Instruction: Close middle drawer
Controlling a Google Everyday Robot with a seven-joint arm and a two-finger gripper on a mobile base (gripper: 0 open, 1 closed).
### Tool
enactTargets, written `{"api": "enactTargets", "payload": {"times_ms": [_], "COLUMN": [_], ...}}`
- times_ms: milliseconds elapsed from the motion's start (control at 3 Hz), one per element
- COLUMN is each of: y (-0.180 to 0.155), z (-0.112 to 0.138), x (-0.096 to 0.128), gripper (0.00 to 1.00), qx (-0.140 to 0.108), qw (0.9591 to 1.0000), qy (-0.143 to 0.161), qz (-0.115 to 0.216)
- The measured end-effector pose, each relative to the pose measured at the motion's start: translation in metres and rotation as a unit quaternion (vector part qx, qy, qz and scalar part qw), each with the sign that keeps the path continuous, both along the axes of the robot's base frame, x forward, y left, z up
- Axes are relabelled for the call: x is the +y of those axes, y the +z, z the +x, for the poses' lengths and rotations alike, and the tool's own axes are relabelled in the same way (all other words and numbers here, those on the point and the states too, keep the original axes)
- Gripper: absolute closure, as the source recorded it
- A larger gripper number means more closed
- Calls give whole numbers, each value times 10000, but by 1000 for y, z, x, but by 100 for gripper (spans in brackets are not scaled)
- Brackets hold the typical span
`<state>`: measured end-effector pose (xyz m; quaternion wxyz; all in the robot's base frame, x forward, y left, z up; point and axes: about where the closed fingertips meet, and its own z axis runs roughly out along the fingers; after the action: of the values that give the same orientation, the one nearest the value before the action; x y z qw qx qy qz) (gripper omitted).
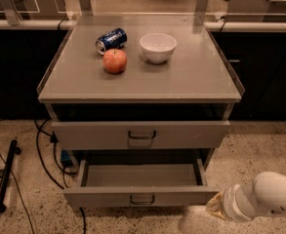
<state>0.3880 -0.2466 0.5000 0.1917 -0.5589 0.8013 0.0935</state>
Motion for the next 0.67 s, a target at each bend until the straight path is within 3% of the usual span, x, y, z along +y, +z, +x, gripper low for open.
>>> {"api": "enactTargets", "payload": {"times_ms": [333, 667], "y": [-40, -40], "z": [6, 6], "x": [12, 12], "gripper": [100, 100], "qx": [-368, -368], "qw": [9991, 9991], "qy": [101, 102], "qz": [159, 159]}}
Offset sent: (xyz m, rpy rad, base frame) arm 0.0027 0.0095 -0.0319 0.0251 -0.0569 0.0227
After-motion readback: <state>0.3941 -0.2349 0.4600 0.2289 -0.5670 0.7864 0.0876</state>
